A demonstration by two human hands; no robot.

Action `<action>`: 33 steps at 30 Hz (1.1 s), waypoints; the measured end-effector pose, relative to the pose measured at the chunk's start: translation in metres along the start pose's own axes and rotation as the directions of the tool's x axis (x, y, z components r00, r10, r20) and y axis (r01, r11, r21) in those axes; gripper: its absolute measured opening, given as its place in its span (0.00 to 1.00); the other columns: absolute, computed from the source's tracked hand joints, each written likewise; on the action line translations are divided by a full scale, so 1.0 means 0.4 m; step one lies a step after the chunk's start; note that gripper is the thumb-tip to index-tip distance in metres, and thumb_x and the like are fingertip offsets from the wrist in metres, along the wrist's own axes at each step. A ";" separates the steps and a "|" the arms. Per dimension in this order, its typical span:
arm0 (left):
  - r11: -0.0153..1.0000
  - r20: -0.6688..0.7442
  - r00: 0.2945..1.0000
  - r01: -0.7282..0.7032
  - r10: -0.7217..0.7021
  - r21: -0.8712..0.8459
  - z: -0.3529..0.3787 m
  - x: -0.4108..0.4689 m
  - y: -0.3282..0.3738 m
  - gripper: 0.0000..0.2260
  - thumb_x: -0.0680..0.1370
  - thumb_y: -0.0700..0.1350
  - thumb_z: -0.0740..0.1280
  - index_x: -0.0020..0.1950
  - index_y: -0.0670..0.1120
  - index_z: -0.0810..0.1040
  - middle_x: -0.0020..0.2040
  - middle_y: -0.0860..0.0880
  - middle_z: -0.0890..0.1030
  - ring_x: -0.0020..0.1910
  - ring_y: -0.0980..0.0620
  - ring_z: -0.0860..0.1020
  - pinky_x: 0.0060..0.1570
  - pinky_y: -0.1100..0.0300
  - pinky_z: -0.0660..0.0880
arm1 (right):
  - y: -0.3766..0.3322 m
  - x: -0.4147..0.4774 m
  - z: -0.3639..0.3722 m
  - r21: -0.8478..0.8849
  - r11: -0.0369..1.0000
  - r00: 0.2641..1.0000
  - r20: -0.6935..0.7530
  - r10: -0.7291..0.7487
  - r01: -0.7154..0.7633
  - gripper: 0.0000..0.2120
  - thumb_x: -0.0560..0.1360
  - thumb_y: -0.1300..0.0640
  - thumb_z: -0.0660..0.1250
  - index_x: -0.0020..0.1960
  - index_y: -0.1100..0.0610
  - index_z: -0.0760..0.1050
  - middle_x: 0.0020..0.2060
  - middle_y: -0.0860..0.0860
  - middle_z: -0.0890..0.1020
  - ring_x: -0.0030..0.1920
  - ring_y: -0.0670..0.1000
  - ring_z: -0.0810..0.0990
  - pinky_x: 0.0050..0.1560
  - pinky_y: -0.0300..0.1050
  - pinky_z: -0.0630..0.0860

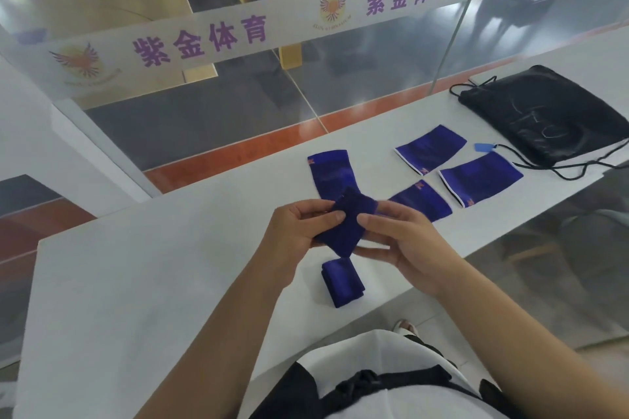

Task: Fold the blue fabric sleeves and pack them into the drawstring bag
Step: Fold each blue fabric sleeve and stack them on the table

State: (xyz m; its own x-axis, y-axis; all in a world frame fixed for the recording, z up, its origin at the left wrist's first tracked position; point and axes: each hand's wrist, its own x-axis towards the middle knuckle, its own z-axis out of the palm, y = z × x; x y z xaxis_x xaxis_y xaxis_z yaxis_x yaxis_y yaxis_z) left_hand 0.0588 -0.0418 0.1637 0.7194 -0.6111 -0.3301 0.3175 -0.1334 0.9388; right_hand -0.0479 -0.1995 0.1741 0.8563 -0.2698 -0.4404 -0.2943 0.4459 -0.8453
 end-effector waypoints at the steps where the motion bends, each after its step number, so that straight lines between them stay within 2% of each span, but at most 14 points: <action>1: 1.000 0.011 1.000 0.019 -0.018 -0.018 0.006 -0.004 -0.016 0.12 0.78 0.41 0.71 0.61 0.41 0.81 0.52 0.44 0.87 0.51 0.46 0.86 0.51 0.53 0.83 | 0.017 0.000 -0.002 0.021 1.000 1.000 -0.026 0.006 -0.006 0.16 0.75 0.64 0.71 0.62 0.61 0.78 0.56 0.59 0.85 0.55 0.60 0.85 0.58 0.60 0.81; 4: 0.995 0.078 0.994 0.083 -0.079 -0.049 0.015 -0.008 -0.055 0.11 0.79 0.42 0.70 0.61 0.42 0.81 0.53 0.44 0.86 0.53 0.45 0.85 0.53 0.52 0.82 | 0.043 0.003 -0.023 -0.069 0.998 0.996 -0.093 -0.005 -0.002 0.12 0.77 0.66 0.69 0.59 0.60 0.80 0.54 0.58 0.86 0.53 0.59 0.86 0.53 0.56 0.83; 6: 0.992 0.096 0.991 0.103 -0.096 -0.067 0.017 -0.007 -0.073 0.11 0.79 0.43 0.69 0.61 0.43 0.82 0.53 0.44 0.86 0.53 0.46 0.85 0.52 0.53 0.83 | 0.049 0.005 -0.042 -0.171 0.985 0.998 -0.065 0.001 -0.012 0.11 0.78 0.66 0.68 0.59 0.60 0.81 0.52 0.58 0.87 0.53 0.58 0.86 0.52 0.55 0.84; 11: 0.992 -0.082 0.991 0.098 -0.104 -0.081 0.037 0.007 -0.113 0.10 0.78 0.40 0.71 0.57 0.39 0.84 0.50 0.44 0.87 0.48 0.45 0.86 0.43 0.55 0.83 | 0.070 0.020 -0.063 -0.194 0.978 0.997 -0.044 0.064 -0.071 0.11 0.77 0.66 0.69 0.56 0.56 0.82 0.51 0.57 0.87 0.53 0.59 0.86 0.51 0.55 0.84; 13: 0.987 -0.134 0.980 0.135 -0.145 -0.085 0.051 0.012 -0.130 0.10 0.78 0.41 0.71 0.58 0.41 0.83 0.50 0.45 0.87 0.48 0.46 0.86 0.43 0.54 0.84 | 0.080 0.027 -0.074 -0.171 0.980 0.995 -0.032 0.096 -0.100 0.14 0.76 0.68 0.70 0.57 0.55 0.81 0.51 0.57 0.87 0.52 0.58 0.86 0.50 0.54 0.84; 16: 0.972 -0.058 0.974 0.214 -0.220 -0.094 0.059 0.012 -0.156 0.12 0.78 0.42 0.71 0.61 0.44 0.82 0.51 0.46 0.87 0.47 0.47 0.86 0.44 0.53 0.83 | 0.091 0.031 -0.099 -0.188 0.974 0.992 -0.046 0.119 -0.125 0.15 0.75 0.71 0.69 0.54 0.54 0.80 0.47 0.55 0.87 0.49 0.56 0.87 0.42 0.48 0.84; 18: 0.961 0.005 0.967 0.255 -0.256 -0.105 0.072 0.006 -0.187 0.15 0.77 0.39 0.72 0.63 0.47 0.79 0.52 0.45 0.86 0.47 0.46 0.86 0.43 0.55 0.83 | 0.106 0.039 -0.124 -0.225 0.962 0.987 -0.075 0.140 -0.154 0.15 0.75 0.71 0.70 0.54 0.54 0.81 0.47 0.55 0.87 0.48 0.57 0.87 0.42 0.49 0.84; 19: 0.958 -0.006 0.964 0.263 -0.265 -0.113 0.083 0.002 -0.209 0.18 0.77 0.37 0.72 0.65 0.49 0.77 0.54 0.44 0.86 0.48 0.45 0.86 0.43 0.55 0.83 | 0.117 0.046 -0.136 -0.246 0.953 0.983 -0.093 0.160 -0.179 0.14 0.74 0.70 0.70 0.56 0.55 0.80 0.48 0.57 0.86 0.48 0.58 0.87 0.43 0.50 0.84; 22: 0.966 -0.138 0.956 0.253 -0.258 -0.050 0.125 -0.016 -0.271 0.21 0.77 0.33 0.69 0.63 0.53 0.71 0.55 0.41 0.82 0.51 0.45 0.83 0.42 0.57 0.83 | 0.166 0.068 -0.161 -0.303 0.909 0.957 -0.144 0.252 -0.285 0.17 0.75 0.70 0.71 0.58 0.54 0.74 0.51 0.59 0.83 0.49 0.59 0.85 0.40 0.50 0.84; 24: 0.963 -0.188 0.945 0.268 -0.267 -0.024 0.143 -0.031 -0.304 0.17 0.78 0.32 0.68 0.61 0.50 0.74 0.55 0.40 0.80 0.52 0.42 0.82 0.40 0.59 0.82 | 0.202 0.080 -0.166 -0.360 0.875 0.946 -0.146 0.289 -0.323 0.17 0.75 0.69 0.70 0.58 0.55 0.70 0.52 0.60 0.81 0.48 0.58 0.84 0.38 0.48 0.83; 27: 0.963 -0.261 0.927 0.268 -0.269 -0.040 0.141 -0.039 -0.339 0.15 0.78 0.31 0.67 0.58 0.47 0.79 0.56 0.39 0.79 0.52 0.39 0.82 0.42 0.57 0.83 | 0.241 0.113 -0.169 -0.495 0.818 0.954 -0.099 0.281 -0.293 0.10 0.77 0.67 0.69 0.54 0.60 0.71 0.51 0.59 0.81 0.46 0.57 0.84 0.38 0.49 0.84; 30: 0.962 -0.347 0.904 0.271 -0.250 0.014 0.135 -0.027 -0.341 0.15 0.78 0.31 0.67 0.60 0.48 0.79 0.57 0.45 0.81 0.50 0.47 0.83 0.42 0.61 0.82 | 0.251 0.161 -0.165 -0.571 0.780 0.959 -0.049 0.280 -0.257 0.07 0.77 0.67 0.69 0.50 0.58 0.74 0.50 0.55 0.82 0.49 0.57 0.84 0.45 0.56 0.85; 33: 0.954 -0.396 0.888 0.289 -0.235 0.081 0.126 0.002 -0.342 0.17 0.79 0.33 0.67 0.64 0.49 0.78 0.57 0.50 0.81 0.50 0.53 0.82 0.41 0.66 0.80 | 0.253 0.202 -0.155 -0.599 0.772 0.968 -0.027 0.248 -0.214 0.06 0.76 0.67 0.70 0.49 0.59 0.76 0.50 0.55 0.83 0.47 0.56 0.84 0.43 0.54 0.86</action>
State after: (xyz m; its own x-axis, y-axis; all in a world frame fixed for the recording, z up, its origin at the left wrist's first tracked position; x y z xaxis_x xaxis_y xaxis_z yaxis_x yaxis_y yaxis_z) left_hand -0.0154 -0.0635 0.0401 0.8087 -0.2020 -0.5524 0.4605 -0.3667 0.8083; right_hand -0.0347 -0.2291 0.0344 0.7449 -0.1742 -0.6440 -0.6646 -0.1095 -0.7391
